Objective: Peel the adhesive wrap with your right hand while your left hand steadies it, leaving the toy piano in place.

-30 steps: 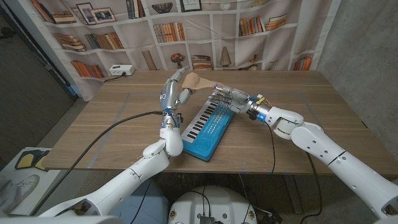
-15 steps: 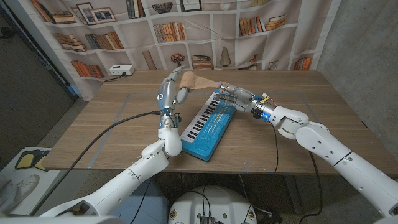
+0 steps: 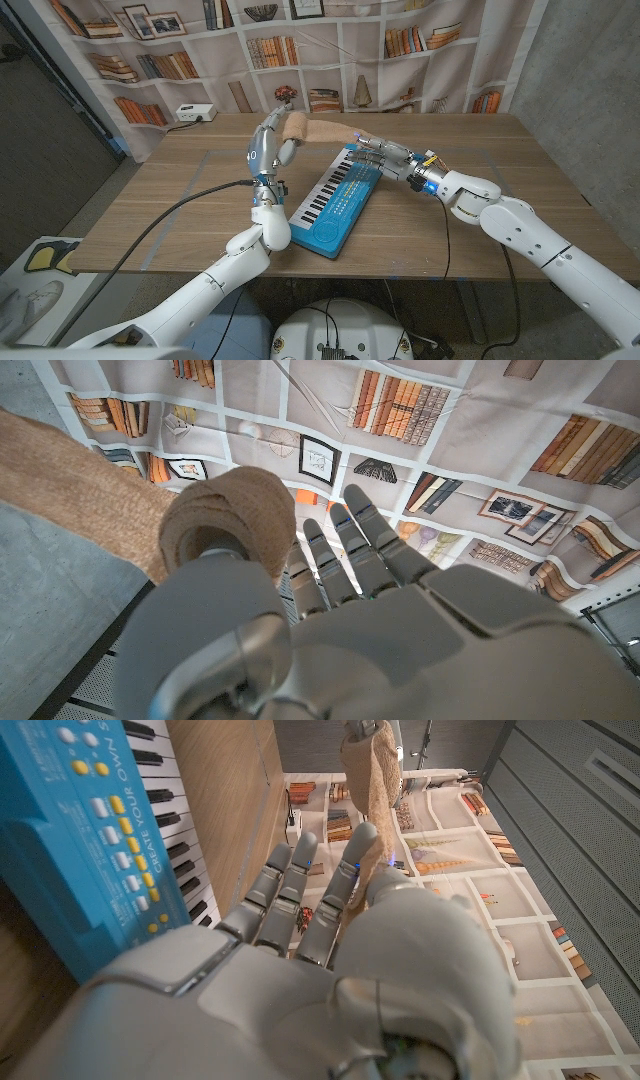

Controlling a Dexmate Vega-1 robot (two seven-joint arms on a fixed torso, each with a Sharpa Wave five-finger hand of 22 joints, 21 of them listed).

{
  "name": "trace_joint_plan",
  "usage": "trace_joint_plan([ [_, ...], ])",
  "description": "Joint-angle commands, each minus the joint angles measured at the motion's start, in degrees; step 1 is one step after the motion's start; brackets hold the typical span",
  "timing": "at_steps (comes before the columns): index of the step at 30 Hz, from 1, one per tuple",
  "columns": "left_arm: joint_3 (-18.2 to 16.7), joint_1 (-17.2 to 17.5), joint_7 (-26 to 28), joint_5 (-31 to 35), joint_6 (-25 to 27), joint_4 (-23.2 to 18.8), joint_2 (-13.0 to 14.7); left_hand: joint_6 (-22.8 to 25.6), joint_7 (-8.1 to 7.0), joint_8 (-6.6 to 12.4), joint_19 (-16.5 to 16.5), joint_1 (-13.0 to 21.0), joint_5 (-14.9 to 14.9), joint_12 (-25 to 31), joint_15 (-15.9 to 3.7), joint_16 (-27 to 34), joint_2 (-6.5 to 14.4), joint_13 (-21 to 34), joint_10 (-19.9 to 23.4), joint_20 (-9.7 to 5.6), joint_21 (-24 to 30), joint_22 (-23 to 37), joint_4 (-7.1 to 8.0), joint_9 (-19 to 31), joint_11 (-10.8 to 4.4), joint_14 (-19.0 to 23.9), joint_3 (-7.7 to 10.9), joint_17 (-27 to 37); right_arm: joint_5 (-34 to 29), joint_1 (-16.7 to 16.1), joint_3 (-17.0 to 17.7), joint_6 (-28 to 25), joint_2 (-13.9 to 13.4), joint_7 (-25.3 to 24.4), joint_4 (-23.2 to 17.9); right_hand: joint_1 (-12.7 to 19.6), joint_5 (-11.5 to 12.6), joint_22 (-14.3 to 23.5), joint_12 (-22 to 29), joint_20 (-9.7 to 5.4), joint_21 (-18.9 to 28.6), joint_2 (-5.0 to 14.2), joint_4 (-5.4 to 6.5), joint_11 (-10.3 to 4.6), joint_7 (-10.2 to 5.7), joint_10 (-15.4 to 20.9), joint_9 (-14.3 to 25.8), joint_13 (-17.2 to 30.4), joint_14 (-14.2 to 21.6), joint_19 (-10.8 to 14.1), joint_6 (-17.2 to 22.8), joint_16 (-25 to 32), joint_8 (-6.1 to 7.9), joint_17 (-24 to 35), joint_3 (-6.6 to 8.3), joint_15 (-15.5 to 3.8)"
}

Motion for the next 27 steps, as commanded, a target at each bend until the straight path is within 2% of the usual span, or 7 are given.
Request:
trace_joint_plan([
  [1,-0.72,0.34,1.25,-0.45,0.52,-0.19,-0.1,0.12,0.07,0.21,0.23,-0.43,0.18,0.25,-2.15,-0.07,0.01,-0.05,0.23,-0.08,-0.39,0.08,-0.22,0.02,0.07,-2.15,0.61,0.03,0.26,-0.87,0.89,0.16,-0.58,-1.0,-0.23,0.09,-0.08,-0.11,0.21,-3.09,0.58,-0.36,-0.26,-0.17,-0.05,0.53,0.04,-0.17,0.45,-0.24,0.73,-0.08,-0.23,0.31,0.21,-10.83],
  [11,-2.38,1.23,1.25,0.29,-0.18,-0.04,-0.91,-1.19,0.07,-0.44,-0.19,-1.07,-0.05,-0.04,-2.08,-0.32,-0.6,-0.27,-0.56,0.01,-1.8,0.11,-0.41,-0.23,0.09,-2.94,0.87,-0.03,0.73,-1.77,1.81,0.26,-0.73,-2.53,-0.44,0.09,-0.09,-0.22,0.27,-3.07,0.85,-0.37,-0.36,-0.19,-0.07,0.52,0.1,-0.15,0.6,-0.28,0.86,-0.18,-0.38,0.55,0.26,-10.85],
  [27,-4.04,2.4,1.25,0.45,-0.32,-0.91,-0.59,-2.83,0.04,-1.02,-0.36,-1.35,-0.07,-0.13,-2.11,-0.39,-0.72,-0.45,-1.06,0.06,-2.7,0.13,-0.62,-0.39,0.08,-3.38,1.07,-0.05,0.36,-2.2,2.39,0.99,-0.32,-3.98,0.32,0.06,-0.1,-0.38,0.33,-3.07,1.25,-0.38,-0.49,-0.17,-0.05,0.58,0.23,-0.2,0.75,-0.4,1.04,-0.41,-0.59,0.88,0.33,-10.82],
])
